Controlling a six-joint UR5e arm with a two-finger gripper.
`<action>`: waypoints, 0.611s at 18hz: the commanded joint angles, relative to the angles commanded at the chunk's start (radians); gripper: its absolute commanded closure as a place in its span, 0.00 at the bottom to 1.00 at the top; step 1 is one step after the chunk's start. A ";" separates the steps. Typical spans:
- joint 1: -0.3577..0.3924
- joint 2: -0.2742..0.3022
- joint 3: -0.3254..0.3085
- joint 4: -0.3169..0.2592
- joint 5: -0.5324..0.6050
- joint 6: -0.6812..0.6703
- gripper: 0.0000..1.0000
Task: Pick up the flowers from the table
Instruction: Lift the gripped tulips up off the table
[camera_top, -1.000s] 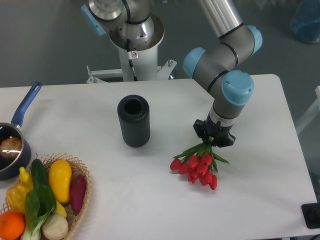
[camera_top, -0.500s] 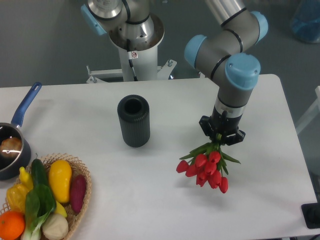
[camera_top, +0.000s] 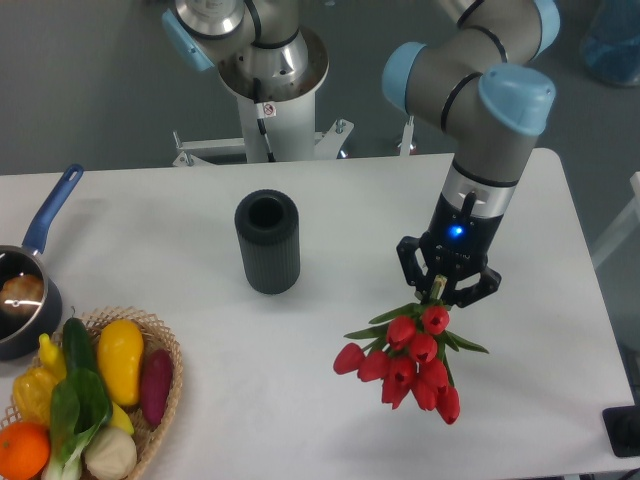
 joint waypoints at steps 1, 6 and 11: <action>0.003 0.011 0.000 0.000 -0.011 0.000 0.77; 0.017 0.021 0.000 0.000 -0.074 0.000 0.77; 0.021 0.023 0.000 0.000 -0.089 -0.002 0.77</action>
